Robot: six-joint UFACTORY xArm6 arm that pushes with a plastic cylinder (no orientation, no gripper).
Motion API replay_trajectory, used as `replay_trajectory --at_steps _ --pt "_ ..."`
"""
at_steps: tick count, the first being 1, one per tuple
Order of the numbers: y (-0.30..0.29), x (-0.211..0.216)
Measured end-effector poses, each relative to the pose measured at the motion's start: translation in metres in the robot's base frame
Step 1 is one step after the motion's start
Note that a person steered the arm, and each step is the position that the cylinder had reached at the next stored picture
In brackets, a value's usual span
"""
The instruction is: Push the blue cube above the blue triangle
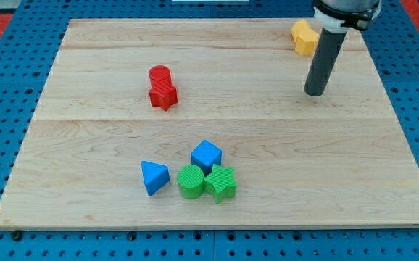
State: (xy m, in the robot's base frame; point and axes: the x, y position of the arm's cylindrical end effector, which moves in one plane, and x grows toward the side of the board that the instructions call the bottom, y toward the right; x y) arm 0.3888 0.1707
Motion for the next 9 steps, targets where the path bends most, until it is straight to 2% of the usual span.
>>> replay_trajectory --at_steps 6,7,8,9 --pt "-0.048 0.010" --pt "-0.122 0.062" --pt "-0.173 0.076" --pt "-0.181 0.093"
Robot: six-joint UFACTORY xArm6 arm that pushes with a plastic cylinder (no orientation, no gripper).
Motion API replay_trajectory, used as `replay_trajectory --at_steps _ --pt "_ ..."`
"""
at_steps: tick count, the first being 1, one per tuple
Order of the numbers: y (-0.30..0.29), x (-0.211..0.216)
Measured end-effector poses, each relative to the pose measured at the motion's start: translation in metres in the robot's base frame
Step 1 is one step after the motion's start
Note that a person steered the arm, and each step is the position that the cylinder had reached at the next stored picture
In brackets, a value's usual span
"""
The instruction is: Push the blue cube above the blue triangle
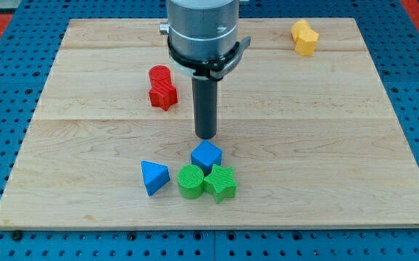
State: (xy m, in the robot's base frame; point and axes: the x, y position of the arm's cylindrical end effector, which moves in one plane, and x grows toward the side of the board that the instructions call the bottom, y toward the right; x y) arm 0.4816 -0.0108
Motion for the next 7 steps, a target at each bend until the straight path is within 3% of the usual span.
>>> replay_trajectory --at_steps 1,3,4,7 --pt "0.005 0.008" --pt "0.070 0.014" --pt "0.068 0.042" --pt "-0.017 0.044"
